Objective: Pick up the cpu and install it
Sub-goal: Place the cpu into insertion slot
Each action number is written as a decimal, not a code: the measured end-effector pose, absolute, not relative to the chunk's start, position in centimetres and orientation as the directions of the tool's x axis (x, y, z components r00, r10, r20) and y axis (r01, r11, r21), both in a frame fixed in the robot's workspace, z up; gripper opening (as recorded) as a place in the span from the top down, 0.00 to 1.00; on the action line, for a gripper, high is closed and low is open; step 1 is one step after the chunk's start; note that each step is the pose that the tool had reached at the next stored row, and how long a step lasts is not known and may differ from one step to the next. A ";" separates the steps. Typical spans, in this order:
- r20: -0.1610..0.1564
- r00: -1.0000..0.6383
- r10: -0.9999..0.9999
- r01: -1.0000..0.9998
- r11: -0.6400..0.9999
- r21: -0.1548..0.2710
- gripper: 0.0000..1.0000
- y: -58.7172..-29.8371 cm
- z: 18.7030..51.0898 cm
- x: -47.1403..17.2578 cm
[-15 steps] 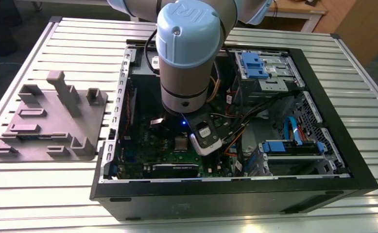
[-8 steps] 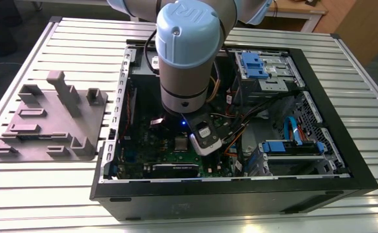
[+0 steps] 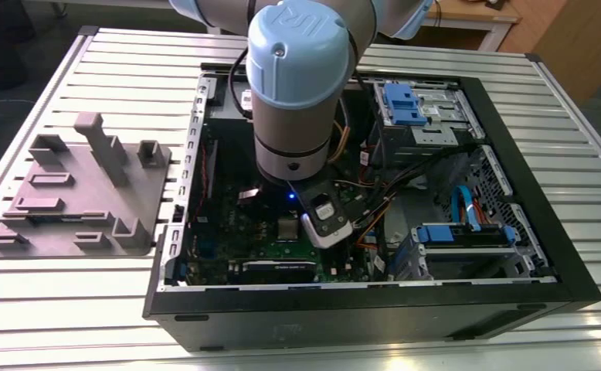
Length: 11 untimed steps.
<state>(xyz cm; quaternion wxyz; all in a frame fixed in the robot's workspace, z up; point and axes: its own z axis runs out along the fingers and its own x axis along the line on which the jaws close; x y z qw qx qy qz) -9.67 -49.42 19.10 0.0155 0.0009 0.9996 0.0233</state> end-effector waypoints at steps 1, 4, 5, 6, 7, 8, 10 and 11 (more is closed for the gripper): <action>-0.031 -1.000 0.003 0.001 0.999 0.047 0.61 -49.5 19.1 -9.7; -0.031 -1.000 0.003 0.002 0.999 0.047 0.61 -49.6 19.1 -9.7; -0.031 -1.000 0.003 0.002 0.999 0.046 0.61 -49.6 19.1 -9.7; -0.031 -1.000 0.003 0.002 0.999 0.047 0.61 -49.6 19.1 -9.7; -0.031 -1.000 0.003 0.002 0.999 0.047 0.61 -49.6 19.1 -9.7; -0.031 -1.000 0.003 0.002 0.999 0.047 0.61 -49.6 19.1 -9.7; -0.031 -1.000 0.003 0.002 0.999 0.047 0.61 -49.6 19.1 -9.7; -0.031 -1.000 0.003 0.002 0.999 0.047 0.61 -49.6 19.1 -9.7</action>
